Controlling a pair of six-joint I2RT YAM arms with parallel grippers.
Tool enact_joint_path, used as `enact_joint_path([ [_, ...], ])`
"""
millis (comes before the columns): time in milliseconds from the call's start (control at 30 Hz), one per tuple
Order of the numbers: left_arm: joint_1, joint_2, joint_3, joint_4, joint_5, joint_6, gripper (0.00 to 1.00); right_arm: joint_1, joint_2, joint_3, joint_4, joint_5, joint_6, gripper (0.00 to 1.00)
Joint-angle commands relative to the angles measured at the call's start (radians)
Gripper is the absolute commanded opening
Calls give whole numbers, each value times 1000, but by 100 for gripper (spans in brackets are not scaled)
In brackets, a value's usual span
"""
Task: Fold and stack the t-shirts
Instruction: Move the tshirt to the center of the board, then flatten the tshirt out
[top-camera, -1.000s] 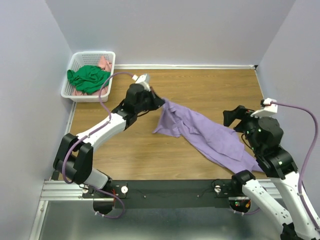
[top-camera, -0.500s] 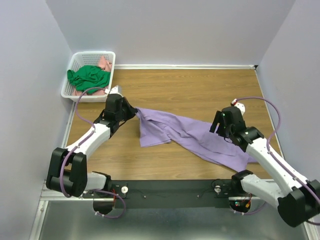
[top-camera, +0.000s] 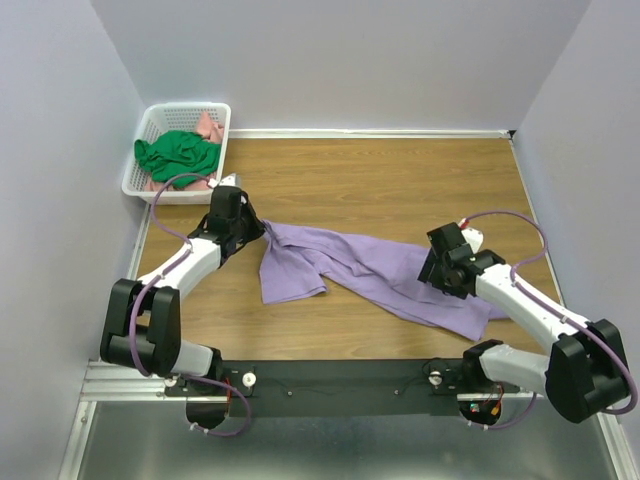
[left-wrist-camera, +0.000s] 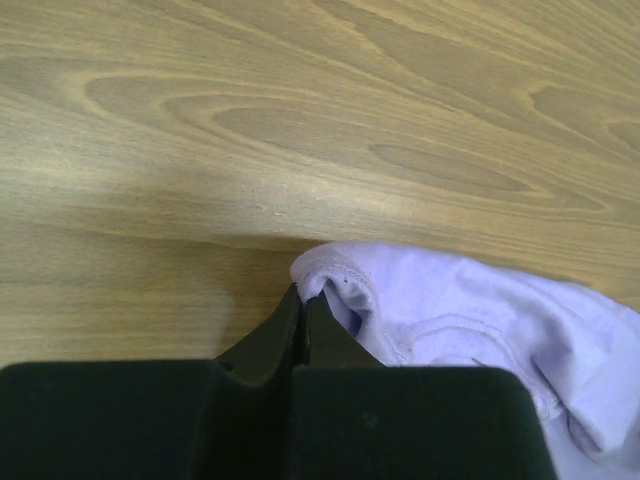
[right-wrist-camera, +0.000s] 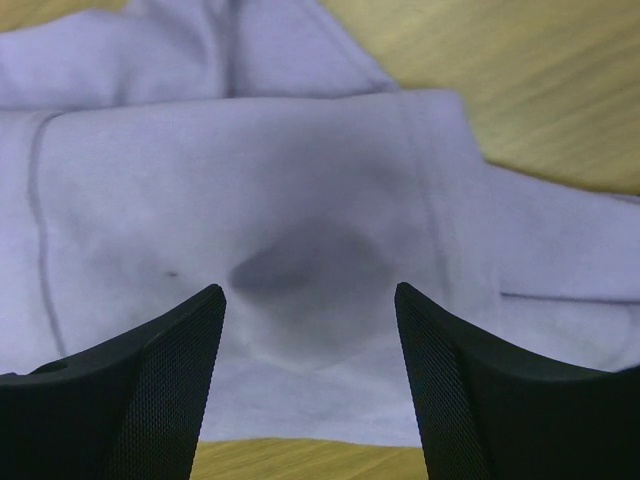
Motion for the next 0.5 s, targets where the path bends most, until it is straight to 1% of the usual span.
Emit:
enact_joint_path([
  [0,7,11,41,-5,-8,45,0,-5,2,34,-147,189,163,78],
  [33,5,11,47,-7,-8,49,0,-10,-1,34,-157,207,198,78],
  [233,5,5,58,-21,-5,72,0,-75,-11,-7,-175,171,307,78],
  [333,5,-3,53,-16,2,76,0,-111,-56,-42,-177,175,338,77],
  [467,5,6,50,-15,19,91,0,-134,-100,-49,-189,194,378,75],
])
